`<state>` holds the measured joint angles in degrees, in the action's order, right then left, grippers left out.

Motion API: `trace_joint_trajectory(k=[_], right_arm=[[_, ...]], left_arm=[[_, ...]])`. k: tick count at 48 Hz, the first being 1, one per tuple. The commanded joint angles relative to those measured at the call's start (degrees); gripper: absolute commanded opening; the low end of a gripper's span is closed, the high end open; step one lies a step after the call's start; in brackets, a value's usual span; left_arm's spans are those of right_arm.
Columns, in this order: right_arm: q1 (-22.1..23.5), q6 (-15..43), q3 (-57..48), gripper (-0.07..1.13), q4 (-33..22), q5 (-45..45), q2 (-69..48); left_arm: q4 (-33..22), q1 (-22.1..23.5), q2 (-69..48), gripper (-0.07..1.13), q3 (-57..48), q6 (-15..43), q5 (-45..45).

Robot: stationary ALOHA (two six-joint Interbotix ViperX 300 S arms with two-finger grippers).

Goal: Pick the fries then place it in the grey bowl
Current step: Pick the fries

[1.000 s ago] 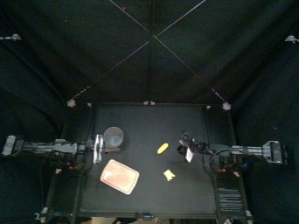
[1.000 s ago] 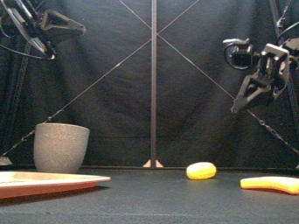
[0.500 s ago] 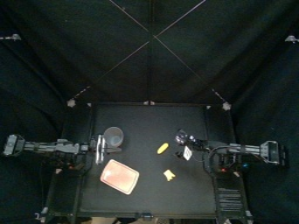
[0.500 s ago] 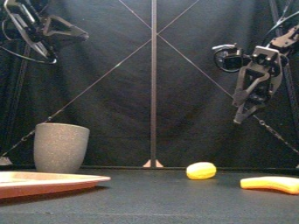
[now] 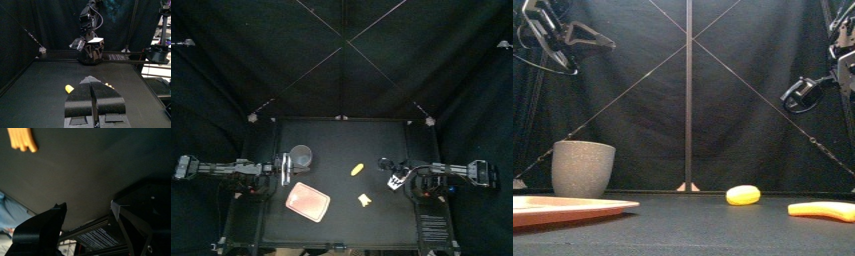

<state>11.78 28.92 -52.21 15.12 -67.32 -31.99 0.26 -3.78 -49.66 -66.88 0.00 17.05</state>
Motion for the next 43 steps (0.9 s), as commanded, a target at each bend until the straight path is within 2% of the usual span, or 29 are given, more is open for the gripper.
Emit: trace_joint_trajectory(k=[1, 10, 17, 25, 31, 43], right_arm=[[-3.2, 7.5, 1.8, 1.02, -5.2, 2.2, -1.0], [-12.6, 30.0, 1.5, 1.02, -20.0, 13.5, -1.1], [-22.0, 45.6, 0.4, 1.02, -32.3, 20.7, 0.0], [-29.2, 58.3, 1.1, 1.02, -39.0, 21.7, 3.4], [-32.4, 61.1, 4.5, 1.02, -40.2, 22.0, 9.1], [-33.4, 57.6, 12.7, 1.02, -36.9, 20.3, 21.0]], left_arm=[[0.0, -0.4, 0.2, 0.01, 0.3, 0.1, 0.5], [-0.2, -0.5, 0.2, 0.01, -0.5, 0.0, 0.5], [-0.2, -0.6, 0.2, 0.01, -0.4, 0.1, 0.5], [-0.2, -0.7, 0.1, 0.01, -0.5, 0.1, 0.5], [-0.2, -0.8, 0.2, 0.01, -0.5, 0.1, 0.5], [-0.2, -0.9, 0.1, 0.01, -0.5, 0.1, 0.5]])
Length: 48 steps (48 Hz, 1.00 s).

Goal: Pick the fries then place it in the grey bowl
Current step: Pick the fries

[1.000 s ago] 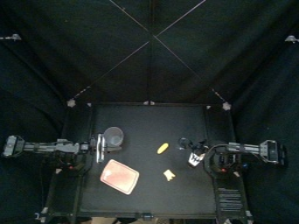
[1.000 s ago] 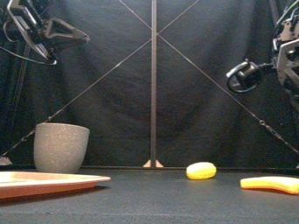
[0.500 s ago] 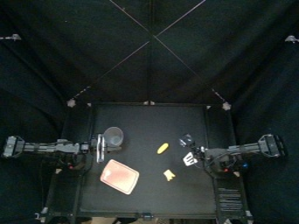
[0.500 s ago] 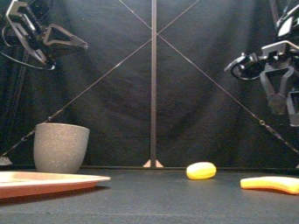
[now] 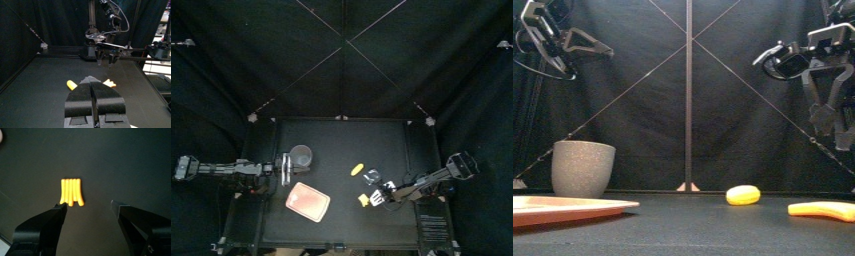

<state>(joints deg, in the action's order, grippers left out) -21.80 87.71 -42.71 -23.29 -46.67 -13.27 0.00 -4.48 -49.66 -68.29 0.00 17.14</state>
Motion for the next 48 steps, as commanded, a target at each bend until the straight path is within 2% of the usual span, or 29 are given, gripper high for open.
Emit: trace_joint_trajectory(k=[1, 14, 23, 37, 48], right_arm=[[0.2, -1.6, 3.4, 1.02, 2.0, -0.4, 2.9], [1.9, -5.4, 4.9, 1.02, 8.1, 1.3, 9.2], [3.7, -5.5, 5.6, 1.02, 7.2, 7.0, 12.5], [6.1, -5.5, 5.0, 1.02, 4.7, 10.2, 14.9], [6.2, -5.5, 4.2, 1.02, 5.3, 12.4, 15.3]], left_arm=[[0.1, -0.2, 0.1, 0.01, 0.9, 0.0, 0.5], [0.1, -0.4, 0.2, 0.01, 0.6, 0.2, 0.5], [-0.1, -2.6, 0.2, 0.01, -0.8, -0.1, 0.5], [-0.3, -2.6, 0.2, 0.01, -0.8, 0.0, 0.5], [-0.4, -2.7, 0.2, 0.01, -1.1, 0.0, 0.5]])
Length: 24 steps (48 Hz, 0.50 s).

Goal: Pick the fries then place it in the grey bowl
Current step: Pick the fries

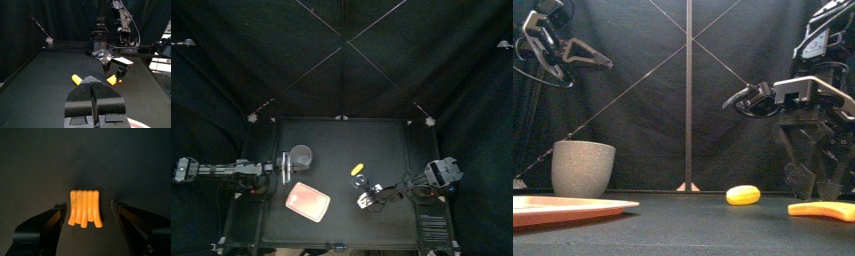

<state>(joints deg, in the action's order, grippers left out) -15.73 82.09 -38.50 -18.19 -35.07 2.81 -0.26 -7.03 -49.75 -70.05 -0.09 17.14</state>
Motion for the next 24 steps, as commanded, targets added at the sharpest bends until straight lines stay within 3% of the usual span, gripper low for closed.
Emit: trace_joint_trajectory(k=[1, 16, 24], right_arm=[[0.1, 0.1, -0.1, 1.02, 0.4, 1.0, -0.6], [0.1, 0.1, 0.2, 0.99, 0.7, 2.9, 1.4], [-0.3, 0.1, 0.5, 0.79, 0.8, 2.8, 1.3]], left_arm=[[0.0, -0.2, 0.3, 0.01, 0.7, 0.1, 0.5], [-0.1, -0.2, 0.3, 0.01, 0.2, 0.1, 0.5], [0.0, -0.3, 0.3, 0.01, 0.2, 0.1, 0.5]])
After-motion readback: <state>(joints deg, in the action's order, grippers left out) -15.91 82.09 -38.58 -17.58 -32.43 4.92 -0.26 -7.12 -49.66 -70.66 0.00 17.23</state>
